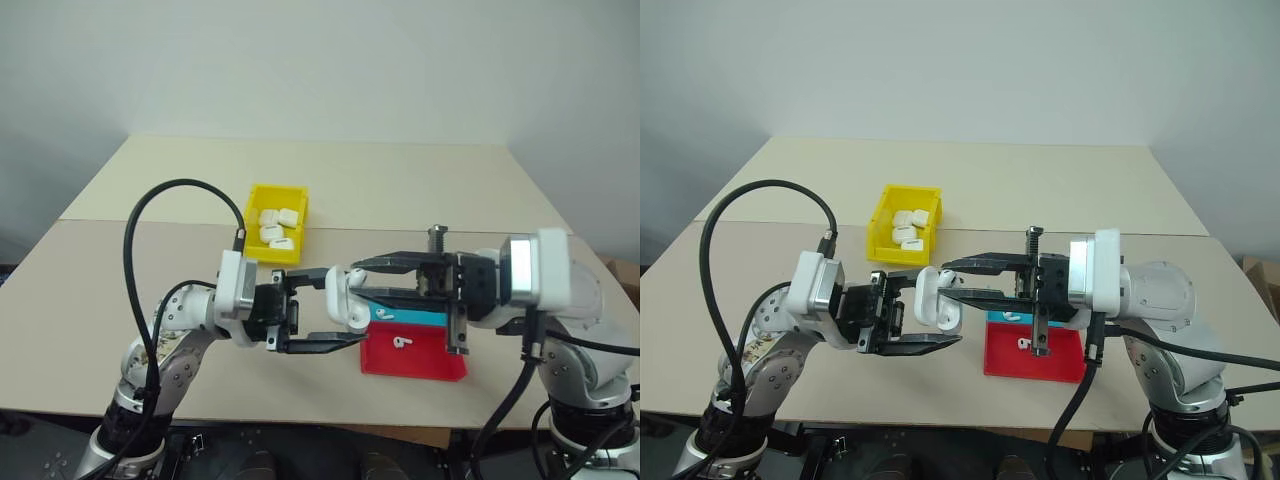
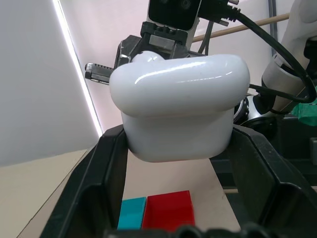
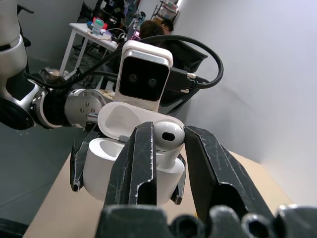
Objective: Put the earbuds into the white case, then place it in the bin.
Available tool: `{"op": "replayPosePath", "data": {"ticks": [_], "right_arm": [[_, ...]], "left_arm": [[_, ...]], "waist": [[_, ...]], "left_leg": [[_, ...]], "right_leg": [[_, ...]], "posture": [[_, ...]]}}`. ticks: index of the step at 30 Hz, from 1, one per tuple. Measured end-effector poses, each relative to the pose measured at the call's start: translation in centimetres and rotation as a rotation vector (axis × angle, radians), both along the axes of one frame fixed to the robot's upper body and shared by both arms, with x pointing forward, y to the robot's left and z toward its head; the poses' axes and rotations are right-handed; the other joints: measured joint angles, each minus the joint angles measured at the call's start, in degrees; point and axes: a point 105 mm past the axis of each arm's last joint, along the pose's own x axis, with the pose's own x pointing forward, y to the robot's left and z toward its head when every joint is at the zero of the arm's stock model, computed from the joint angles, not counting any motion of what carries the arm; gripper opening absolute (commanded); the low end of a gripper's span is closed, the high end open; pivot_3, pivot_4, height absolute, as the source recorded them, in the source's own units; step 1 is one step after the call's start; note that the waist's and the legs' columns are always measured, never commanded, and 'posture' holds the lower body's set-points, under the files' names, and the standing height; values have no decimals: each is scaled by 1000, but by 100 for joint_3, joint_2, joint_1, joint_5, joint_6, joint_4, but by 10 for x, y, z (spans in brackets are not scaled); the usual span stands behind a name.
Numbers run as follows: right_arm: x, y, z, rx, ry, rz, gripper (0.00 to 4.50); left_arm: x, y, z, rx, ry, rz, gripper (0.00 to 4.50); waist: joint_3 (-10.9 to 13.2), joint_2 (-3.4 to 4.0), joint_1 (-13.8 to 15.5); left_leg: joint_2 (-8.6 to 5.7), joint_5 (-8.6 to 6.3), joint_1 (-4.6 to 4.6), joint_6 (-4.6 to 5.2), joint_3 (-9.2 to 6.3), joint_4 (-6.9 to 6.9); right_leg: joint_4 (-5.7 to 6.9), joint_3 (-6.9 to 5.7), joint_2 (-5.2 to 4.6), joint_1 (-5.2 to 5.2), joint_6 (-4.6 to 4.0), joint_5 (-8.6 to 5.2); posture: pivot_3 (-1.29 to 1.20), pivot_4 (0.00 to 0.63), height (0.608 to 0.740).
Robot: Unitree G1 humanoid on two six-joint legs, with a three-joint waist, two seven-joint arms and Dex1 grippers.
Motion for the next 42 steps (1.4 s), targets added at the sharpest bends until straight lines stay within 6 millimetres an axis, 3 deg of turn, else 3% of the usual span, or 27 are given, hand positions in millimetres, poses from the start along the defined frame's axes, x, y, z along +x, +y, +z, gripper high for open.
{"op": "replayPosePath", "data": {"ticks": [2, 8, 16, 20, 23, 27, 30, 36, 42], "right_arm": [[1, 0, -1, -1, -2, 1, 897], [2, 0, -2, -8, -13, -2, 2610], [1, -4, -4, -61, -42, -7, 2610], [21, -26, 0, -212, -22, -137, 2610], [46, -45, -1, -424, -28, -278, 2610], [80, -65, -32, -733, 64, -398, 2610], [100, -70, -55, -920, 114, -445, 2610], [124, -49, -78, -1119, 158, -455, 2610], [140, -35, -96, -1204, 229, -515, 2610]], "left_arm": [[0, 0, 0, 2, 0, 0, 2754], [1, 0, -2, 11, 1, -1, 2754], [2, 2, -7, 32, -7, 15, 2754], [7, 21, -27, 122, -4, 87, 2754], [7, 37, -47, 203, -1, 129, 2754], [8, 52, -67, 271, 9, 177, 2754], [7, 57, -76, 310, -13, 209, 2754], [5, 59, -81, 315, 1, 258, 2754], [1, 59, -85, 324, 9, 276, 2754]], "waist": [[0, 0, 1], [0, 0, 2], [0, 0, -1], [3, 4, -16], [4, 6, -28], [4, 5, -21], [5, 7, -24], [5, 10, -23], [6, 11, 47]], "left_leg": [[0, 0, 0, 0, 0, 0], [0, 0, 0, 0, 0, 0], [-1, 0, 0, 0, 1, 0], [0, 0, 4, 0, 6, -2], [5, 0, 9, 0, 10, -3], [7, 0, 2, 1, 15, -4], [7, 0, -17, 1, 21, -4], [8, 0, -63, 1, 21, -3], [6, 0, -72, 0, 21, 0]], "right_leg": [[0, 0, 0, 0, 0, 0], [0, 0, 0, 0, 0, 0], [-1, 1, -1, 0, 0, 0], [-1, 3, -2, -2, -3, 1], [-4, 4, -1, -2, -7, 0], [-5, 5, -3, -12, -9, -1], [-2, 9, -3, -35, -10, 0], [10, 10, -2, -90, -12, 3], [8, 4, -5, -92, -12, 3]], "posture": [[0, 150, 740], [0, 150, 740], [0, 150, 740], [0, 150, 740], [0, 150, 740], [0, 150, 740], [0, 150, 740], [0, 150, 740], [0, 150, 740]]}}
